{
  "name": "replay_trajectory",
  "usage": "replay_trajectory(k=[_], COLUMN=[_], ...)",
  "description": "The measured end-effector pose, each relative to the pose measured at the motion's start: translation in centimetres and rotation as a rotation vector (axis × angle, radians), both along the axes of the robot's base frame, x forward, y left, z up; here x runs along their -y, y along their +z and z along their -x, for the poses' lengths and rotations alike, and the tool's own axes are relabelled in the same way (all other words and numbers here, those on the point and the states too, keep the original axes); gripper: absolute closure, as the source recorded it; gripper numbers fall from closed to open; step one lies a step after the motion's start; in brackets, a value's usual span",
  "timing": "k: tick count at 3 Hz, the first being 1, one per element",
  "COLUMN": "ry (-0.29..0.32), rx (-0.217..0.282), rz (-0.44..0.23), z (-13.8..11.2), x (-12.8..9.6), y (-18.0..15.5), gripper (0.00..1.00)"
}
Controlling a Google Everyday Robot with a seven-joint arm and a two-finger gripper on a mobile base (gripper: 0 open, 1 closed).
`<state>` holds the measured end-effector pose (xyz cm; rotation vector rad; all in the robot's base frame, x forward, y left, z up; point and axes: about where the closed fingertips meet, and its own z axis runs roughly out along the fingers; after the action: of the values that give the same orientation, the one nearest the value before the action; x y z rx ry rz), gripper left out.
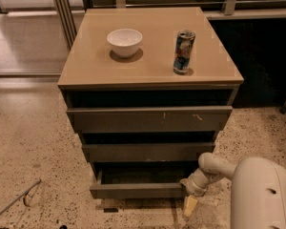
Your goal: Open bottom drawer
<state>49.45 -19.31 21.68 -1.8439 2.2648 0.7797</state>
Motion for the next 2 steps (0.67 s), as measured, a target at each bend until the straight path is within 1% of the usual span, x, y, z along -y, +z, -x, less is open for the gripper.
replay_trajectory(k=[2], ry=[0.013], rx=[-0.113], rz=[-0.023], z=[4.9], x=[-0.1], y=[1.7], gripper=[0.0])
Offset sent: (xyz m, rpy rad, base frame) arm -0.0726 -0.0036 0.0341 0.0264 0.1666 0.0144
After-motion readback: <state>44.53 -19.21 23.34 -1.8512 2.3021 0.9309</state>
